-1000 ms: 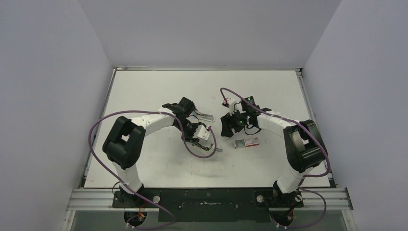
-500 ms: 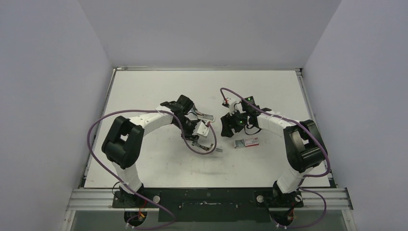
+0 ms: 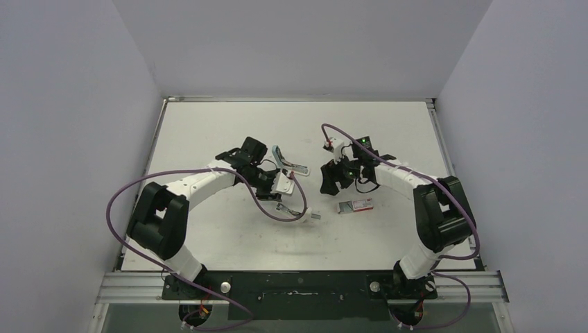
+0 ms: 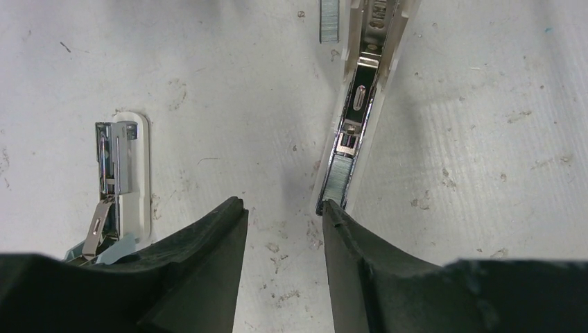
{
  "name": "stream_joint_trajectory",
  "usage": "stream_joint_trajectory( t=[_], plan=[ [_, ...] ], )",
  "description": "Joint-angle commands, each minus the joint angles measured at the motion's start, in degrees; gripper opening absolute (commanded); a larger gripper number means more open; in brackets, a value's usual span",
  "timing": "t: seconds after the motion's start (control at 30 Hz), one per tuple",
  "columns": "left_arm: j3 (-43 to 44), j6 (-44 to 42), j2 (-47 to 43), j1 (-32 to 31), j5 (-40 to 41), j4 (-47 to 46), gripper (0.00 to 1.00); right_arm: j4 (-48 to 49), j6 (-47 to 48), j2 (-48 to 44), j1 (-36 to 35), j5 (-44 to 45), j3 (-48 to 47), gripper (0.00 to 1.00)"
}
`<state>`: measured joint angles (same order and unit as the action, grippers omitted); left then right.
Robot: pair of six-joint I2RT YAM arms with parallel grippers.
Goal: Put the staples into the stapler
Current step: Adjust the staple in the stapler.
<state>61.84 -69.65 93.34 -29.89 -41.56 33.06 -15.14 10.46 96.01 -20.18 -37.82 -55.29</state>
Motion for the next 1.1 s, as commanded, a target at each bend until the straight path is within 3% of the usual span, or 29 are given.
stream_joint_trajectory(
  t=[0.0,1.07],
  plan=[
    [0.5,0.4,0.1,-0.4,-0.3,-3.0,0.42,1.2,2.1,-4.7,0.4,-0.9,-1.3,0.72],
    [3.6,-5.8,7.4,-2.8,6.6,1.2,0.41,1.2,2.9,-4.6,1.7,-2.1,-0.9,0.72]
  ],
)
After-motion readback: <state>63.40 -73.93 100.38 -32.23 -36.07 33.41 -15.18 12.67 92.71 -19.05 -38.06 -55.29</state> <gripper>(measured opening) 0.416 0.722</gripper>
